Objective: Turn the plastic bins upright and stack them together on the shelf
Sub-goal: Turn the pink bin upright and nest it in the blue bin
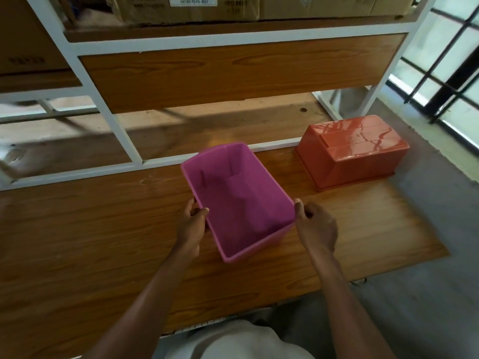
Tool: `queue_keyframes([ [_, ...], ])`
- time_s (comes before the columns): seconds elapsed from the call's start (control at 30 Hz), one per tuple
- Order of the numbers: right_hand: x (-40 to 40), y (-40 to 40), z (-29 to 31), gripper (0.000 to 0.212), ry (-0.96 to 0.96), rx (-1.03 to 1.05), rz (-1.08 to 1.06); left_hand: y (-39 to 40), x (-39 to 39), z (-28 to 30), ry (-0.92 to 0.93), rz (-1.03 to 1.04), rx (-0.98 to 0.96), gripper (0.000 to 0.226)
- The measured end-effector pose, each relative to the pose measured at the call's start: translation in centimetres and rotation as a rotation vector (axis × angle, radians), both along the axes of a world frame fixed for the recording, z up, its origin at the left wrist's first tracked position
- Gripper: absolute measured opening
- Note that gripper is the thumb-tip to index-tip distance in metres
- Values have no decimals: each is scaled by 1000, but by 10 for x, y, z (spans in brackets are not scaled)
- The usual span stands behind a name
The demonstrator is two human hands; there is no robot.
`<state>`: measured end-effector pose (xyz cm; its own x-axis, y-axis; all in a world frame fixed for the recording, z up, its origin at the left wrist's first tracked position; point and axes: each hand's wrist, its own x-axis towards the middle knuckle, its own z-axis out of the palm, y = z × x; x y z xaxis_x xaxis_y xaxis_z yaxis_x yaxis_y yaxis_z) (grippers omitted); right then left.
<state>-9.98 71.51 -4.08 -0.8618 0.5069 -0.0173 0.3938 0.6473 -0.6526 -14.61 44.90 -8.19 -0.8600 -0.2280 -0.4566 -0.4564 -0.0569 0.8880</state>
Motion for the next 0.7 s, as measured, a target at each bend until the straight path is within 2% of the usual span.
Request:
queue_keyframes([
  [0.07,-12,3,3,25,33,-33,104,-10,-3,6,-5,-80,-5,55],
  [0.1,-20,4,2,23,10,-75,153,-14,-4,9,-15,-118,-10,56],
  [0.2,-43,7,-2,39,-156,-306,207,-23,-5,20,-50,-189,-33,57],
  [0.3,-50,1,-5,30,-233,-583,206,-29,-1,27,-71,-239,-48,56],
  [0.4,-47,-5,-3,25,-187,-595,198,-30,4,29,-64,-221,-43,52],
  [0.5,-41,-9,1,28,-141,-614,179,-28,9,30,-53,-189,-62,45],
  [0.7,-30,-13,18,26,-171,-651,214,-27,26,40,-23,-95,-63,37],
])
